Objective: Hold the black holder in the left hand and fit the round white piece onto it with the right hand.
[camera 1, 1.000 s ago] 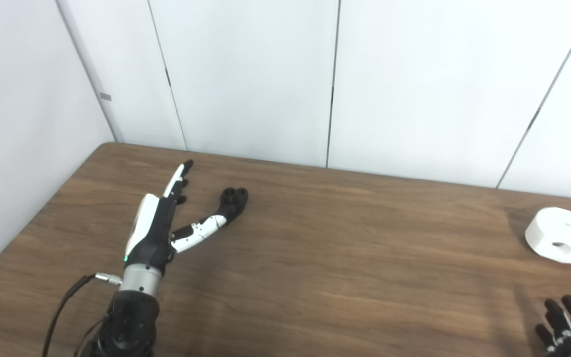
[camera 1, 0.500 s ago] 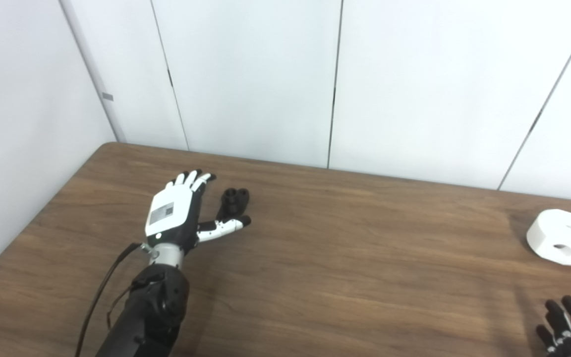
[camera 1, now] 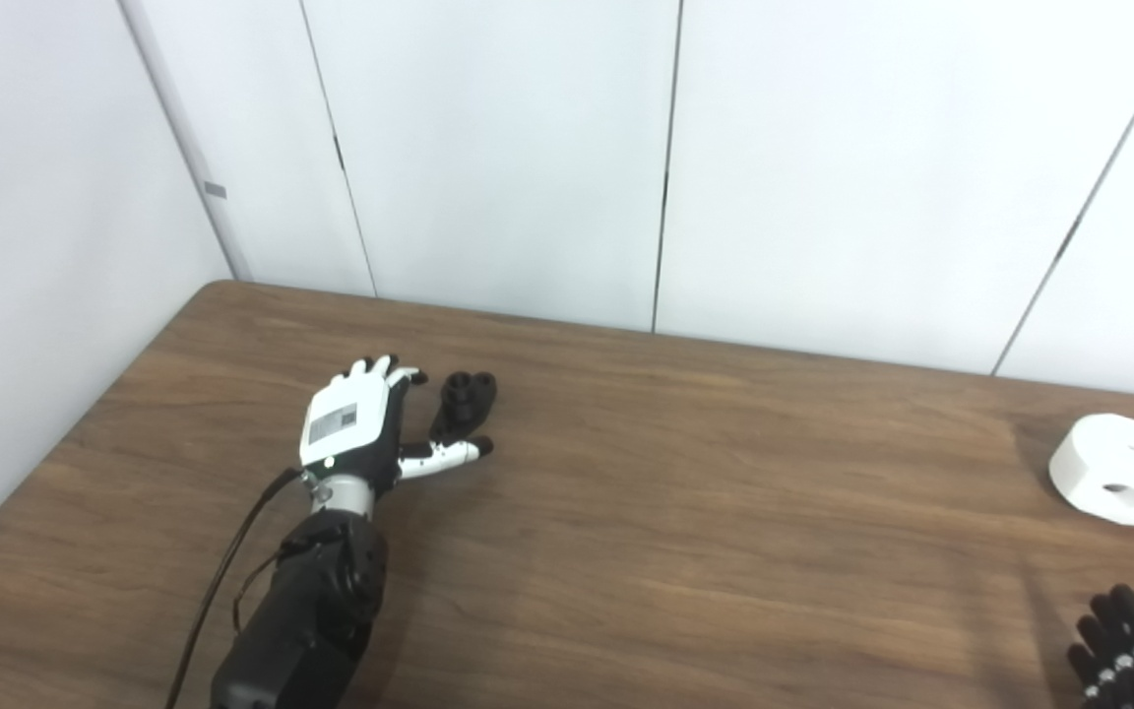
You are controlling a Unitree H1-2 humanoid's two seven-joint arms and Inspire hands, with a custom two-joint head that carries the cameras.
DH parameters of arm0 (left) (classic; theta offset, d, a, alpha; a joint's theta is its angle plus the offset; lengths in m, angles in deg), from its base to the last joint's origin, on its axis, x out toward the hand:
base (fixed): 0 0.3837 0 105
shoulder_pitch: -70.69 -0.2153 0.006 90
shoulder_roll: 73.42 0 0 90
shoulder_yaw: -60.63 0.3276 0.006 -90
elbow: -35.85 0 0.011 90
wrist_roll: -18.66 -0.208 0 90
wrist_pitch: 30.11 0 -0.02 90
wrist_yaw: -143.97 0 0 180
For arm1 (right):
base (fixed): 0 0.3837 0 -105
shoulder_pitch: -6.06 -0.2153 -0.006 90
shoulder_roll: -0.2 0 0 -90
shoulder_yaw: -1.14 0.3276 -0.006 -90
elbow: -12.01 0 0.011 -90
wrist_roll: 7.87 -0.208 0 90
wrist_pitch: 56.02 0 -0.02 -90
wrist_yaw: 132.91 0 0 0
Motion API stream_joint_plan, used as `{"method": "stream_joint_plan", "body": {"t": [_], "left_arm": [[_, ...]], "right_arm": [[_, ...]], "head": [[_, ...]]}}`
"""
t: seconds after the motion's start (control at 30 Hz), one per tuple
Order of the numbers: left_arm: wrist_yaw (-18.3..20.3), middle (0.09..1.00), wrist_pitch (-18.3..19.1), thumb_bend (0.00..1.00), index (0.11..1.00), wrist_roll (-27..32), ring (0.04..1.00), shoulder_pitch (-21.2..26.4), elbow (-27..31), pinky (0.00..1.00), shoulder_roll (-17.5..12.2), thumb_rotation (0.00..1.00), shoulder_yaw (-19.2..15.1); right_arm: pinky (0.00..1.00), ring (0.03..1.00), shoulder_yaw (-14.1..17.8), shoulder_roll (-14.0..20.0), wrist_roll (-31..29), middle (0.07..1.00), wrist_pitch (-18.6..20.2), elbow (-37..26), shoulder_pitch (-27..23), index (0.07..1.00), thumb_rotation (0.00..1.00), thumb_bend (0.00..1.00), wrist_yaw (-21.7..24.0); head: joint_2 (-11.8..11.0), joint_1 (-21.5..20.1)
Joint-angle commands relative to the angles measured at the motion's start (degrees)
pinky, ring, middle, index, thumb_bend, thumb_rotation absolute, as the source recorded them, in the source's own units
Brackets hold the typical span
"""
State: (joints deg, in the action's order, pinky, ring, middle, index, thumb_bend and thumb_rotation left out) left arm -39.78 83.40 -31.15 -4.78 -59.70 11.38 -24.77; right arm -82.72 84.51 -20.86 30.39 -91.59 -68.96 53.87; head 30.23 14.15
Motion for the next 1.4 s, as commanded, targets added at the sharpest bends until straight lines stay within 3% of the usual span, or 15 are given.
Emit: {"method": "stream_joint_plan", "body": {"t": [0.0,0.33,0.63,1.07,1.37], "left_arm": [[-2.0,0.962,0.5,0.94,0.827,-0.3,1.000,2.8,-0.2,1.00,-1.1,0.65,-0.5],[-1.2,0.961,2.4,0.93,0.827,0.6,1.000,4.9,-2.4,1.00,-1.2,0.66,0.0],[0.4,0.948,3.3,0.88,0.763,0.2,1.000,5.8,-3.3,1.00,-0.9,0.64,0.6],[0.1,0.938,2.4,0.86,0.721,2.1,0.997,6.3,-5.2,1.00,-1.1,0.50,0.8],[-2.2,0.933,1.1,0.87,0.704,3.8,0.991,5.9,-6.3,0.99,-1.7,0.41,0.8]], "right_arm": [[1.00,1.000,-0.8,-0.5,0.5,1.000,0.7,-0.7,0.5,1.000,1.00,0.56,0.2],[1.00,1.000,-0.9,-0.6,0.5,1.000,0.7,-0.4,0.5,1.000,1.00,0.57,0.2],[1.00,1.000,-1.1,-0.4,0.6,1.000,0.5,-0.9,1.1,1.000,1.00,0.57,0.5],[1.00,1.000,-0.9,-0.2,0.4,1.000,1.6,-1.3,1.0,1.000,1.00,0.59,0.4],[1.00,1.000,-0.8,-0.3,0.1,0.996,1.7,-1.5,1.3,1.000,1.00,0.60,0.4]], "head": [[-0.2,0.1],[0.2,-0.1],[0.3,-0.3],[0.7,-0.6],[0.6,-0.6]]}}
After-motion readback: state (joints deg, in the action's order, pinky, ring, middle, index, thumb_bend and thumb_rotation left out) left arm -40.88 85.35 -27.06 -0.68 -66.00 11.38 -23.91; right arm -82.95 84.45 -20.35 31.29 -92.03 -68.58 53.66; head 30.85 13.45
